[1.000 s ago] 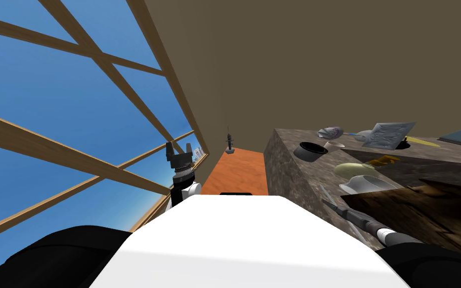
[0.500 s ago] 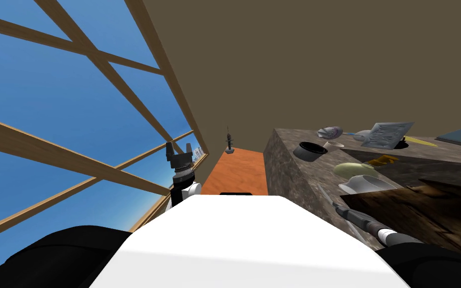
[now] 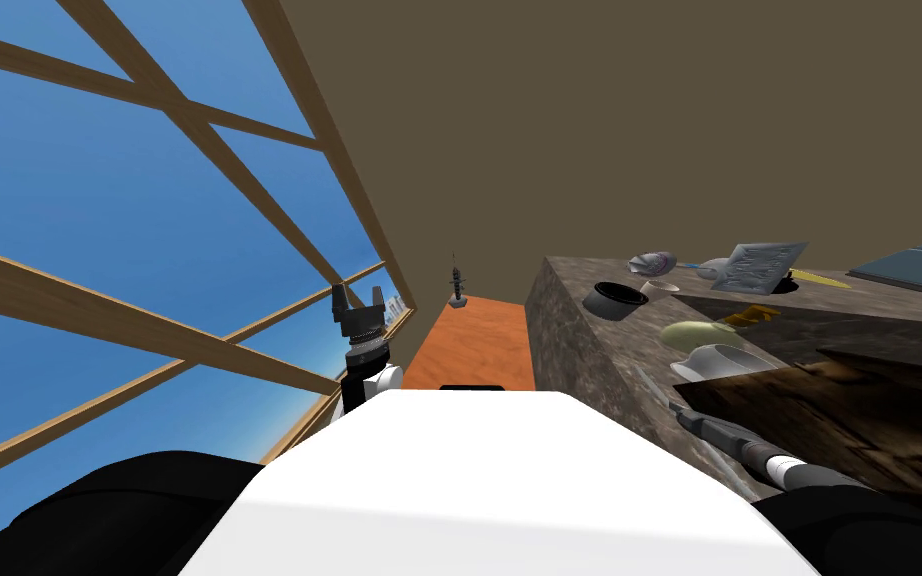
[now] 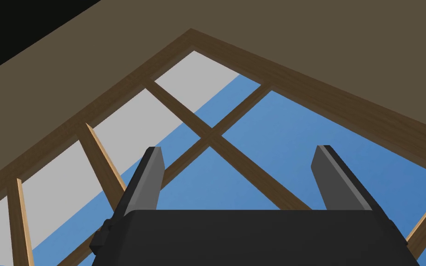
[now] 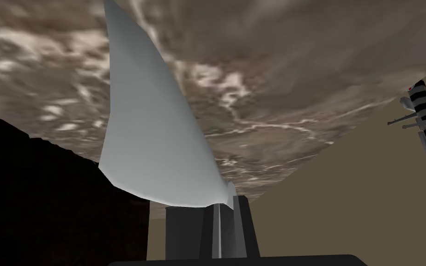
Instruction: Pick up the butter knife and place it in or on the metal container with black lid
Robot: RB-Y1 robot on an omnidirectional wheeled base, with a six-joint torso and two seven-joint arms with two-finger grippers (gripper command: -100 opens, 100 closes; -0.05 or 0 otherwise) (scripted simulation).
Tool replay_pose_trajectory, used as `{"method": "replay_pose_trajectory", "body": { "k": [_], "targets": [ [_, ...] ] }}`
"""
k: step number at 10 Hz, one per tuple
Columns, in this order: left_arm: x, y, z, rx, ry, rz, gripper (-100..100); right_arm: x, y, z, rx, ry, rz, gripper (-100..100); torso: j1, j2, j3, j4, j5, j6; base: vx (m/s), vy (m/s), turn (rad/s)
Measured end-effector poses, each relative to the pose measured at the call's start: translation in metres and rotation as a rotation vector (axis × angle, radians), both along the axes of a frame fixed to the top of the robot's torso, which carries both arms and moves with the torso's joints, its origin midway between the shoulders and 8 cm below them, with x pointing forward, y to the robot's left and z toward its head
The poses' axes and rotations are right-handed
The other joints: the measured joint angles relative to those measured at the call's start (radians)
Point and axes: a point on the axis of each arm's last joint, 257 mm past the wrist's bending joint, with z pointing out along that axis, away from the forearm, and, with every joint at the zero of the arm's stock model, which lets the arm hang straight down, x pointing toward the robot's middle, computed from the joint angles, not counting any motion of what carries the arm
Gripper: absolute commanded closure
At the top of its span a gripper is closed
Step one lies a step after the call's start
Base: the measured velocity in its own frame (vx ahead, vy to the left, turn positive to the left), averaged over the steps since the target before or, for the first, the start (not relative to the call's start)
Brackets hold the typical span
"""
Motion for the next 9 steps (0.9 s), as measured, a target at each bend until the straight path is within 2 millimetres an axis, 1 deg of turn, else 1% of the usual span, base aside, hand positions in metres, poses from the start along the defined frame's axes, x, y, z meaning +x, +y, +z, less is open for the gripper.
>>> {"method": "replay_pose_trajectory", "body": {
  "k": [2, 4, 6, 9],
  "targets": [
    [0.0, 0.0, 0.0, 0.0, 0.0, 0.0, 0, 0.007, -0.016, 0.019, -0.027, -0.006, 0.018, 100, 0.0, -0.005, -0.003, -0.001, 0.001, -0.001, 0.106, -0.006, -0.051],
    [0.0, 0.0, 0.0, 0.0, 0.0, 0.0, 0, 0.023, -0.026, 0.039, -0.049, -0.014, 0.037, 100, -0.001, -0.006, -0.003, -0.001, 0.001, -0.001, 0.077, -0.011, -0.025],
    [0.0, 0.0, 0.0, 0.0, 0.0, 0.0, 0, 0.039, -0.037, 0.065, -0.075, -0.023, 0.063, 100, -0.002, -0.008, -0.004, -0.001, 0.003, -0.001, 0.097, -0.014, -0.05],
    [0.0, 0.0, 0.0, 0.0, 0.0, 0.0, 0, 0.06, -0.049, 0.091, -0.101, -0.036, 0.097, 100, -0.004, -0.006, -0.003, -0.001, 0.002, -0.002, 0.064, -0.017, -0.043]
  ]
}}
